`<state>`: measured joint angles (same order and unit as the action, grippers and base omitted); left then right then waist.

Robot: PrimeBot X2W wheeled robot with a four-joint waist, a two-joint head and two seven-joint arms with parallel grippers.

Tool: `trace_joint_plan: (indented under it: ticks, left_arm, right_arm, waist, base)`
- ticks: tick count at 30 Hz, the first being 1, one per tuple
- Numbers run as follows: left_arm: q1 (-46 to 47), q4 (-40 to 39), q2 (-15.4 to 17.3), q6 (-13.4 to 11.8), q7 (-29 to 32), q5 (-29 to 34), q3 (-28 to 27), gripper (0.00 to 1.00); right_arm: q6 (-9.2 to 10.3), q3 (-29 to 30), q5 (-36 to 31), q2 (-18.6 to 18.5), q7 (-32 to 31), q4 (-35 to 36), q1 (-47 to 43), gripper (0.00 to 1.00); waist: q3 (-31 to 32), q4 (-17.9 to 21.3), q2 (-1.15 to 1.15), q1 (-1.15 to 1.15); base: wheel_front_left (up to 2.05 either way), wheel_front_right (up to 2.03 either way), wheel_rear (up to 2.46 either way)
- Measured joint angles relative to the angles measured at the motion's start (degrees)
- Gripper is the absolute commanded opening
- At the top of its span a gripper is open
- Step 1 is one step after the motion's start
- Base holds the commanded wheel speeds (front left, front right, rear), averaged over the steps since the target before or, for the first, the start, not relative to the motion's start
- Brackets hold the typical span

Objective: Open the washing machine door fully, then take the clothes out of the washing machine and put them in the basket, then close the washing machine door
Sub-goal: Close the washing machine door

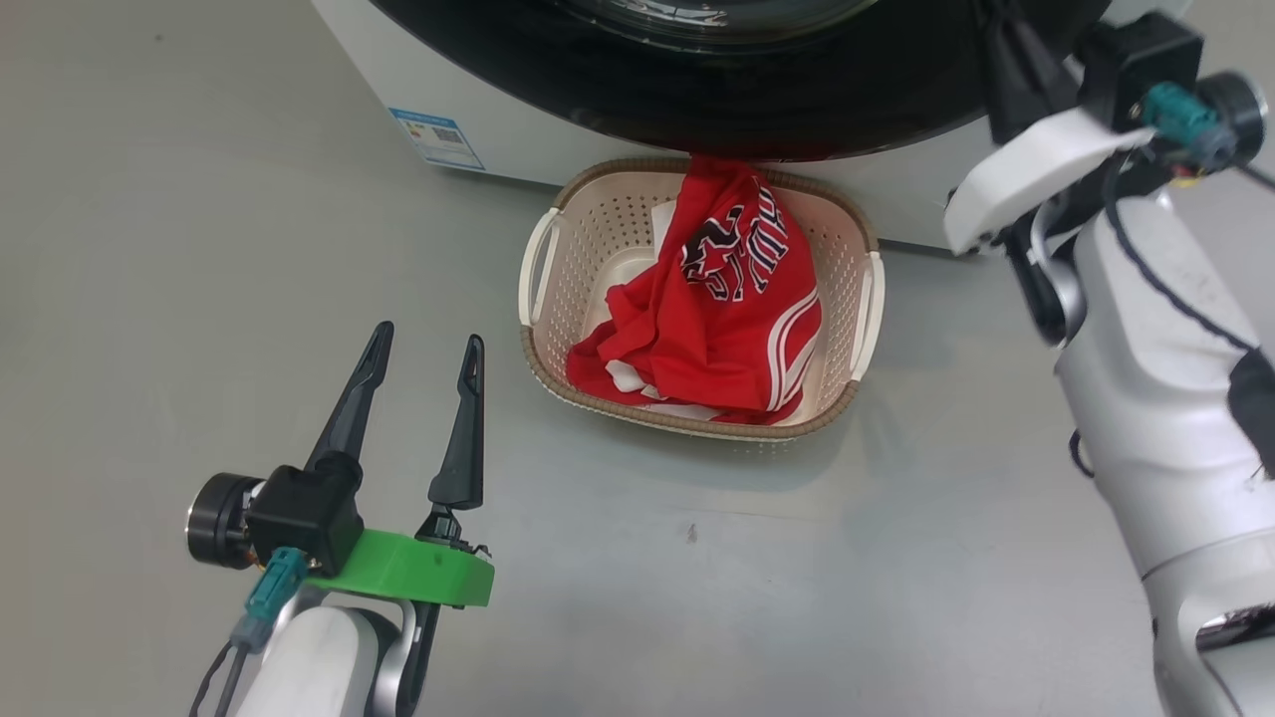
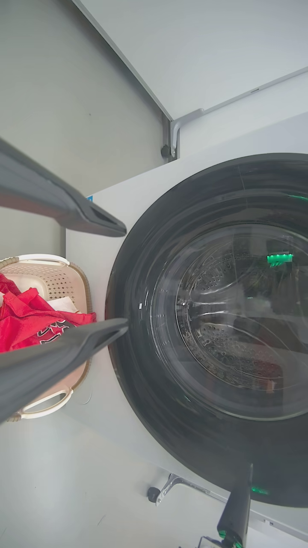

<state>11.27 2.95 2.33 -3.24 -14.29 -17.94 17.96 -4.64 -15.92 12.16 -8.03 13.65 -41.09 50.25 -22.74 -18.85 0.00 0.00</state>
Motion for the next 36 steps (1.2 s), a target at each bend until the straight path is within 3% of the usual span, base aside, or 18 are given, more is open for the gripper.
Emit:
trace_joint_plan:
  ticks: [12,13,14,15,16,17,36]
  left_arm:
    - [-0.1,0.5,0.2,0.0,0.0,1.8,-1.0,1.0]
    - [-0.2,0.6,0.3,0.0,0.0,1.8,-1.1,1.0]
    - [-0.2,0.7,0.3,0.0,0.0,1.8,-1.3,1.0]
    - [-0.2,0.7,0.3,0.0,0.0,1.8,-1.5,1.0]
    - [-0.2,0.9,0.4,0.0,-0.1,1.8,-1.6,1.0]
    - [-0.3,1.0,0.4,0.0,-0.1,1.8,-1.7,1.0]
    - [-5.5,3.3,2.0,0.1,-0.2,1.8,-2.9,1.0]
  right_arm:
    - [-0.58,1.0,2.4,1.4,0.8,5.3,-10.8,0.0]
    - [-0.58,1.2,2.5,1.4,0.8,5.7,-11.7,0.31]
    - [-0.56,1.5,2.5,1.5,0.8,6.4,-12.7,0.43]
    - [-0.49,2.0,2.7,1.6,0.8,7.3,-13.7,0.63]
    - [-0.31,2.5,3.0,1.7,0.8,8.1,-14.7,0.97]
    - [-0.13,3.1,3.0,1.7,0.8,8.9,-15.6,1.0]
    - [3.37,8.6,5.9,3.7,0.8,19.7,-33.6,1.0]
  waist:
    - [2.3,4.2,0.0,0.0]
    - [2.5,4.6,0.0,0.0]
    - [2.8,5.1,0.0,0.0]
    - [3.0,5.5,0.0,0.0]
    - [3.3,5.9,0.0,0.0]
    - [3.6,6.3,0.0,0.0]
    - [10.9,12.9,0.0,0.0]
  base:
    - [0.0,0.0,0.0]
    - [0.0,0.0,0.0]
    - [0.0,0.0,0.0]
    - [0.0,0.0,0.0]
    - [0.0,0.0,0.0]
    - [0.0,0.0,0.0]
    - [0.0,0.0,0.0]
